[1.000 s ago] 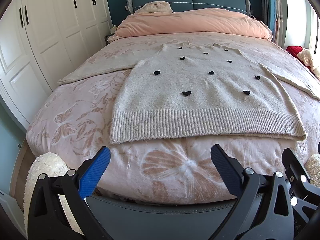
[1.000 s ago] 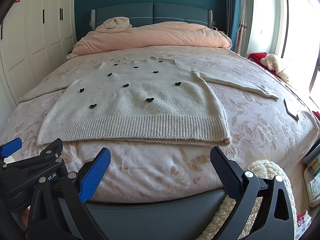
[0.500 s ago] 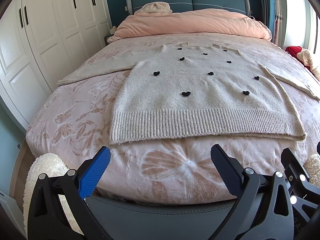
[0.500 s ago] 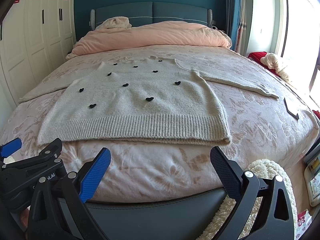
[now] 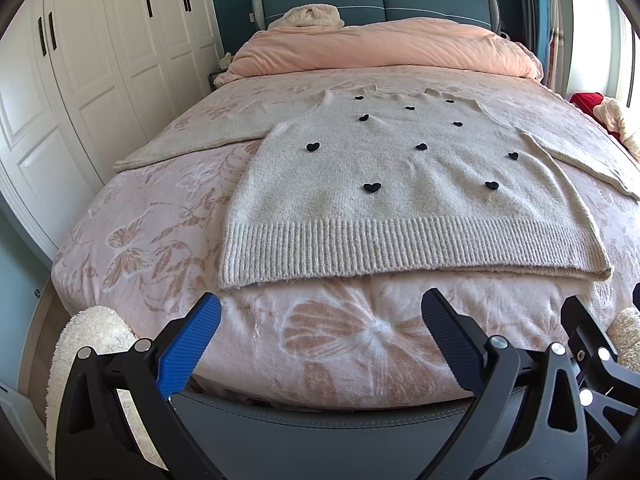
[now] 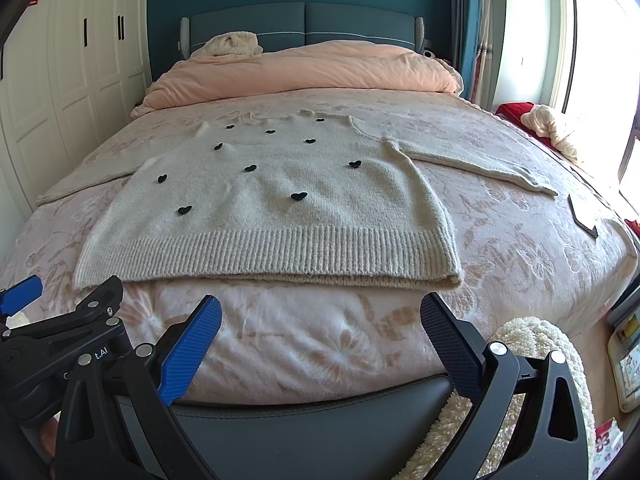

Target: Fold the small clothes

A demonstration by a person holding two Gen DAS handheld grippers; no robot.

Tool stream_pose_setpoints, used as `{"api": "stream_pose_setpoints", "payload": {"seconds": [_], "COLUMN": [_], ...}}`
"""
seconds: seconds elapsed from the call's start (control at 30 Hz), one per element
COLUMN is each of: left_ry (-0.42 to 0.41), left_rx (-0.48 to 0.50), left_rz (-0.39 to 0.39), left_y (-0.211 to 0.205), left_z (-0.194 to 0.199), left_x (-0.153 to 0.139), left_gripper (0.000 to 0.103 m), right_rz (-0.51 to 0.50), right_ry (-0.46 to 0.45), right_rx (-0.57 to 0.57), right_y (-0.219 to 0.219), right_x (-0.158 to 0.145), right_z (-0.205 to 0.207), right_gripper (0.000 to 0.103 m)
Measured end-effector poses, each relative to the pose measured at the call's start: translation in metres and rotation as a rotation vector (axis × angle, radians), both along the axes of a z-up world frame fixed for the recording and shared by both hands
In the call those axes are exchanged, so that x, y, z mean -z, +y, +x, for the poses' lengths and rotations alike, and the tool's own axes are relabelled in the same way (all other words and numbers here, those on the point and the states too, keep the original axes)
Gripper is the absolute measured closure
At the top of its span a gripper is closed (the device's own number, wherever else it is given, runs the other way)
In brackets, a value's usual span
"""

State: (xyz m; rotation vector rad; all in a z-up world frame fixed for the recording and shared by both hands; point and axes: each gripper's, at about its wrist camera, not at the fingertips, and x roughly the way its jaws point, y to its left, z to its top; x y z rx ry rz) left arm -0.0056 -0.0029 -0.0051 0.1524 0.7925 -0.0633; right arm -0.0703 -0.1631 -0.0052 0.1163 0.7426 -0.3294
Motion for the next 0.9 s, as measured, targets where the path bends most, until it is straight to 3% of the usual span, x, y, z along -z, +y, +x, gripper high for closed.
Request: {"api": "stream_pose_setpoints", "payload": {"seconds": [0.9], "left_ry": [0.001], "left_rx": [0.0], "left_rz": [0.005], "left_y": [0.0017], "left_z": [-0.0008], "left_x": [0.0022], "left_gripper": [0.005], "right_rz": [0.0], "right_ry": [0.001], "right_rx": [0.0], "right_y": [0.0002], "right_x": [-0.0004], "right_z": [0.0001], "right_gripper": [0.005]}}
